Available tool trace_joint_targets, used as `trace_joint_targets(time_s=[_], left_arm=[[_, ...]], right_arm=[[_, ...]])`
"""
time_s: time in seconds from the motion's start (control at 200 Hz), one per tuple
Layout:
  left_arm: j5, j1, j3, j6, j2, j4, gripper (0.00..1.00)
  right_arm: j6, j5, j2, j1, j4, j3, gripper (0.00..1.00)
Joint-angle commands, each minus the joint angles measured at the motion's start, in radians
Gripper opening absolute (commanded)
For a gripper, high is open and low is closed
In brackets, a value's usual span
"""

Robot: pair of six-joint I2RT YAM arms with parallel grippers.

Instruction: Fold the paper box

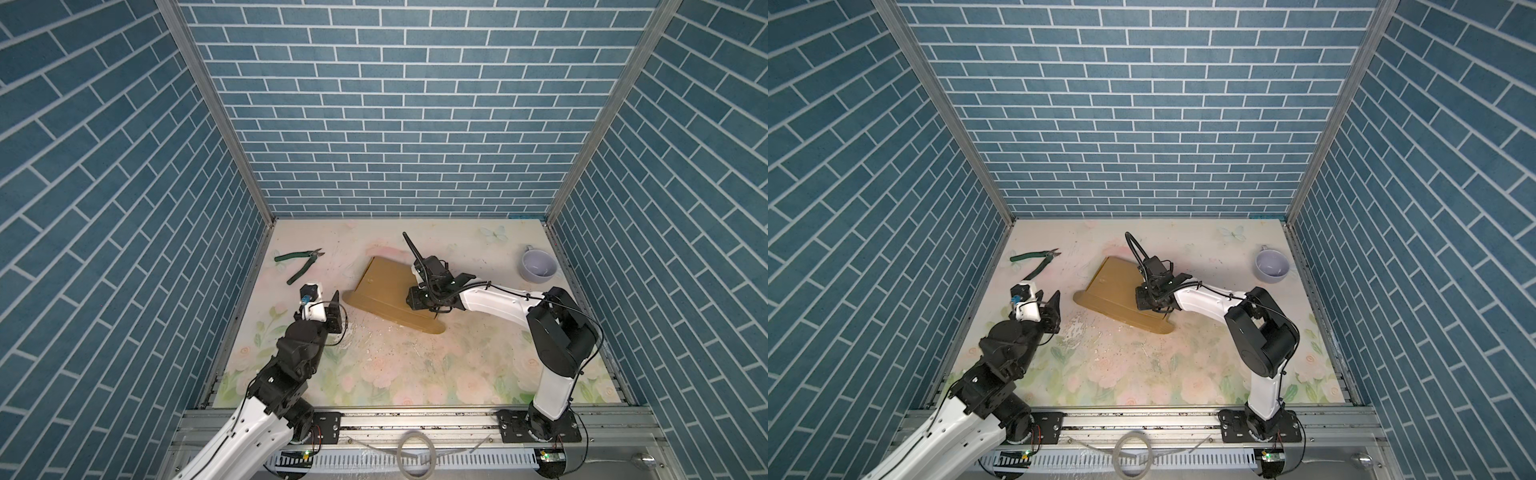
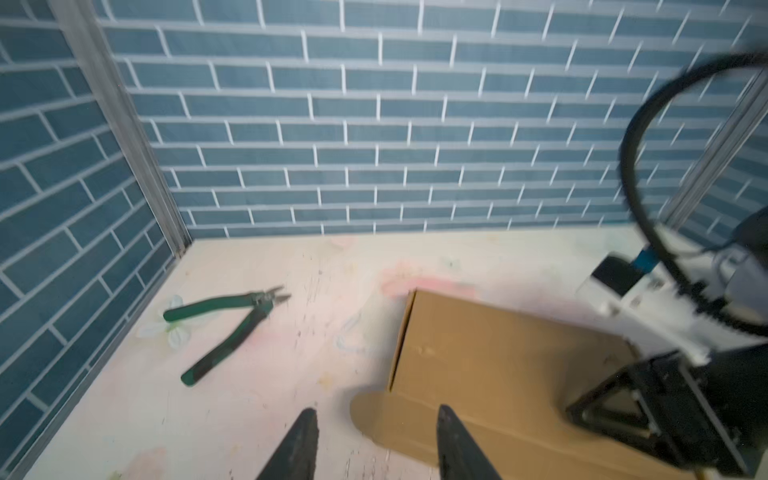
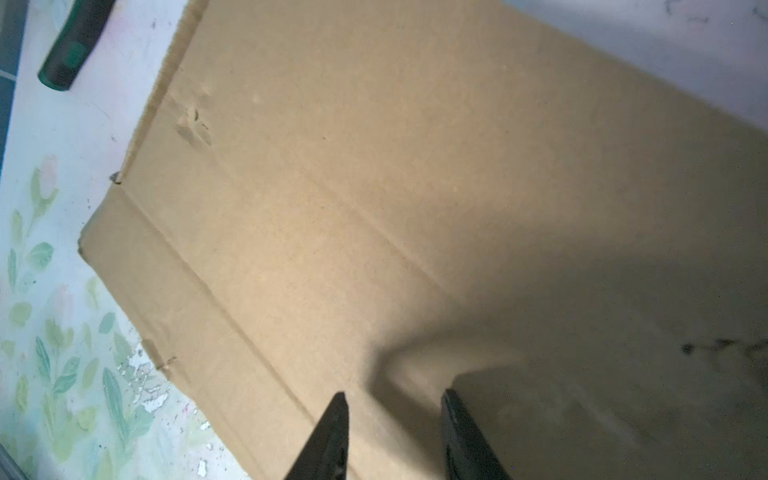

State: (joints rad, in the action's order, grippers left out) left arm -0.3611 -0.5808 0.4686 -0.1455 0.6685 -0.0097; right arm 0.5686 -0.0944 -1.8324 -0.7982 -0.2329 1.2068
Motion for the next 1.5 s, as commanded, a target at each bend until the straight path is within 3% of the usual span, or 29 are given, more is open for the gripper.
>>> trace_joint_targets(time_s=[0.0,0.195,0.39,0.665,0.82,0.99,1.28,1.425,1.495], left_arm=[[0.196,0.009,0.15,0.058,0.298,-0.047,0.5],[0.562,0.183,0.311,0.003,0.761,0.131,0.44],[0.617,0.213,0.352,-0.017,1.006,0.239,0.43],[0.598,0.212,0.155,-0.081,0.997,0.379,0.42],[0.587,0.212,0.17,-0.062,0.975,0.337,0.42],[0.59,0.212,0.168,-0.083,0.964,0.356,0.42],[0.596,0.212,0.15,-0.106,0.958,0.367,0.42],[0.596,0.21,0.132,-0.122,0.957,0.389,0.41],[0.601,0.211,0.128,-0.129,0.953,0.386,0.41]], right_arm=[[-0.042,0.049,-0.036,0.002,-0.071,-0.066,0.38],[-0.076,0.061,0.068,0.002,-0.112,-0.029,0.39],[0.002,0.074,0.165,0.0,-0.213,-0.01,0.38],[0.068,0.014,0.052,0.044,-0.111,-0.22,0.36],[0.022,0.024,0.126,0.071,-0.177,-0.114,0.37],[-0.007,0.063,0.206,0.182,-0.237,-0.029,0.38],[-0.068,0.099,0.073,0.234,-0.207,0.06,0.35],[-0.047,0.072,-0.078,0.264,-0.263,0.076,0.2],[-0.039,0.065,-0.07,0.265,-0.264,0.077,0.18]])
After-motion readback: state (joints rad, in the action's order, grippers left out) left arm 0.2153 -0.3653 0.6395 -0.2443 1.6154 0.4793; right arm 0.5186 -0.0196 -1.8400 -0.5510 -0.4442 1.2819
